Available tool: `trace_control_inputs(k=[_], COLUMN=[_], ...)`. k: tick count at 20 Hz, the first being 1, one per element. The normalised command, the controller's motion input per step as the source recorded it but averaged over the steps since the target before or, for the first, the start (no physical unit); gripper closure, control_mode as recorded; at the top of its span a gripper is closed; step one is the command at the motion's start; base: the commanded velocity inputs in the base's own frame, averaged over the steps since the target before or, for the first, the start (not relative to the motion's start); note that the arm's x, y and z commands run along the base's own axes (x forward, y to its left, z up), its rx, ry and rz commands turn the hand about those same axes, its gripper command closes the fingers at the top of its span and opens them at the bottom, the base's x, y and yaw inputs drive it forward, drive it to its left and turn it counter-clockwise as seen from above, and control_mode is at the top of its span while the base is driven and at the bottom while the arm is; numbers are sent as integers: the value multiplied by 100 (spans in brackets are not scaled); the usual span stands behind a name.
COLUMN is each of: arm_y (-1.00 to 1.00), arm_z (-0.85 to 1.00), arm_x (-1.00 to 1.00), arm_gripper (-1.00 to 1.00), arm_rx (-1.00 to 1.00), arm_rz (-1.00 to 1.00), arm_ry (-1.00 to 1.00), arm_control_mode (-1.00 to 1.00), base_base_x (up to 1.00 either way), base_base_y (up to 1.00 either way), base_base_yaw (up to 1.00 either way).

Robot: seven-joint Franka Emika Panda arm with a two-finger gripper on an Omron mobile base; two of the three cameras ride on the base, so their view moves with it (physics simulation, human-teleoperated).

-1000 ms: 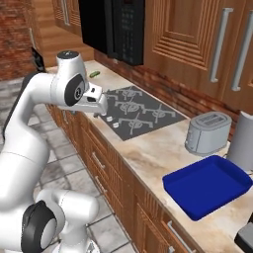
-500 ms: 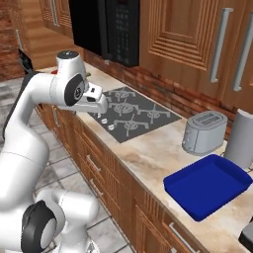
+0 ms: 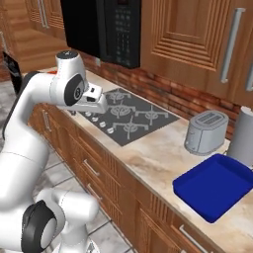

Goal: Place the two vegetables and bowl onto the tray for setting up a vegetable dip station.

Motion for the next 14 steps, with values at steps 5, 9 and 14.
trace_control_inputs(k=[5,9,14], arm_y=[0,0,0], arm_z=[0,0,0], arm_x=[0,0,0], arm_gripper=[-100,-100,-100], arm_rx=[0,0,0], arm_rz=[0,0,0], arm_ry=[0,0,0], arm_control_mode=[100,100,100], base_base_x=[5,6,6], base_base_y=[59,61,60], base_base_yaw=[-22,-19,-18])
